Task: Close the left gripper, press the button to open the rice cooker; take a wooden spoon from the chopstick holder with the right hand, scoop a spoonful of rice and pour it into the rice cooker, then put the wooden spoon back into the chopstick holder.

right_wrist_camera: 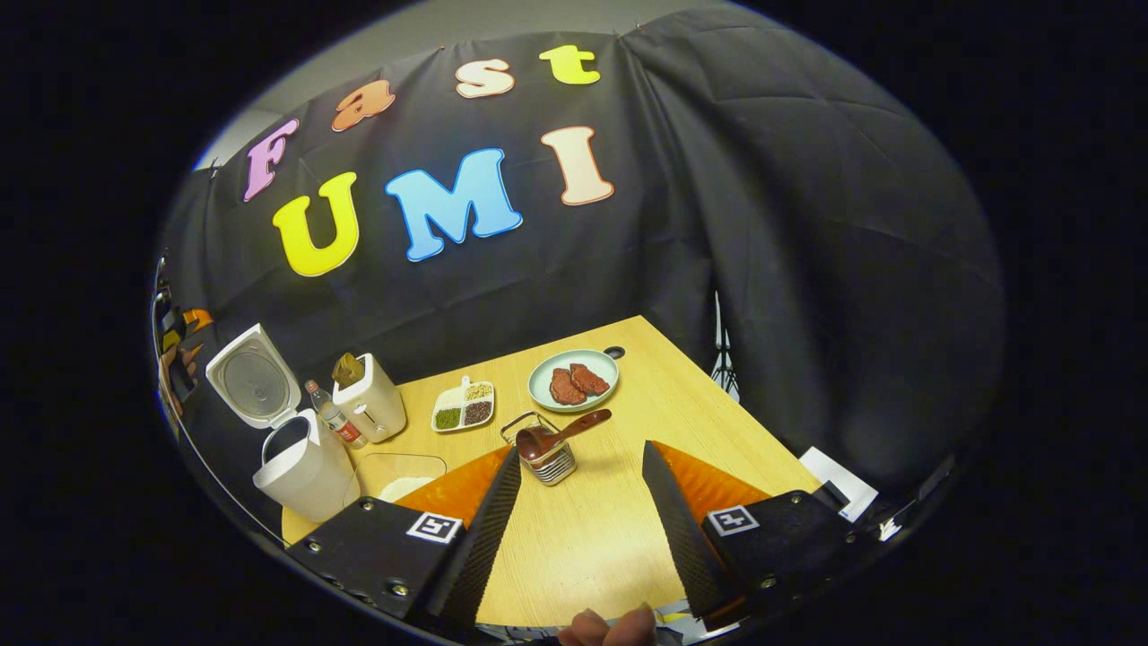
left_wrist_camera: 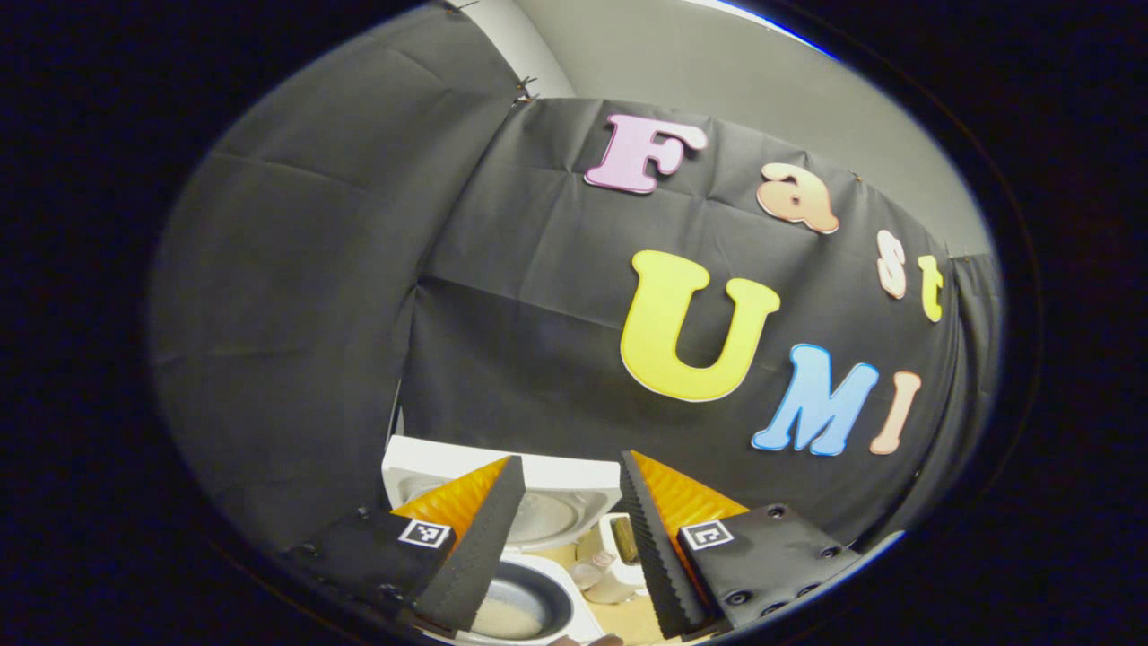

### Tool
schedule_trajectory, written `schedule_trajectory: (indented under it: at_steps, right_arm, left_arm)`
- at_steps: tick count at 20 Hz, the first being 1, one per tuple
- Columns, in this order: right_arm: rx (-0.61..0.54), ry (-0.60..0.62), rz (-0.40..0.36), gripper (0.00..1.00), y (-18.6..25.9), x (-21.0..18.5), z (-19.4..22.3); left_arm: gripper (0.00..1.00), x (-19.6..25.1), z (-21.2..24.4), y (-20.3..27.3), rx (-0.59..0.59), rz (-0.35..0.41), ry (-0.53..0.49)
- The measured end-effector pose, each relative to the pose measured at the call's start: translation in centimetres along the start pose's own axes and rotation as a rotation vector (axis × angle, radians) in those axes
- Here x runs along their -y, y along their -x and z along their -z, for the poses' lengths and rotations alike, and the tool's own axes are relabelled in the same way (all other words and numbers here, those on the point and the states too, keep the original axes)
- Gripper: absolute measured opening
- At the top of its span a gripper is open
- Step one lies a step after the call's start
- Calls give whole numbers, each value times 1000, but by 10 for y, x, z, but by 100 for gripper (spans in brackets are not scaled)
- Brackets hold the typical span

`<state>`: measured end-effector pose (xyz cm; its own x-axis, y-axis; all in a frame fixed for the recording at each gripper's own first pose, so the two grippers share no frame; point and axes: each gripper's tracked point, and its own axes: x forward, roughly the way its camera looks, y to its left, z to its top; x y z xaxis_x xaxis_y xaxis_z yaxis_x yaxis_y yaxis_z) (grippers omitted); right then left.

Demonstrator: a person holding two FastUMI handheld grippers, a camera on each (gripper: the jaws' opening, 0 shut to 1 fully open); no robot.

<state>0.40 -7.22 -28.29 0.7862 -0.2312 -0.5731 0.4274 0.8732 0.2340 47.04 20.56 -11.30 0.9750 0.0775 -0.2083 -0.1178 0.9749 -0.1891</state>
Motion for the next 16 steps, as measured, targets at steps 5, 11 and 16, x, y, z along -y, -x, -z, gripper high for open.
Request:
schedule_trajectory:
  at_steps: [5, 11, 16]
  right_arm:
    - [-19, 43, 19, 84, 4, -6, 6]
    - [-43, 79, 7, 84, 5, -17, 14]
    - [-74, 73, -39, 84, -2, -40, 25]
  left_arm:
    - [71, -35, -3, -80, 9, -121, -132]
    - [75, -51, 50, -123, -111, -186, -227]
    - [73, -33, 57, -66, -123, -134, -225]
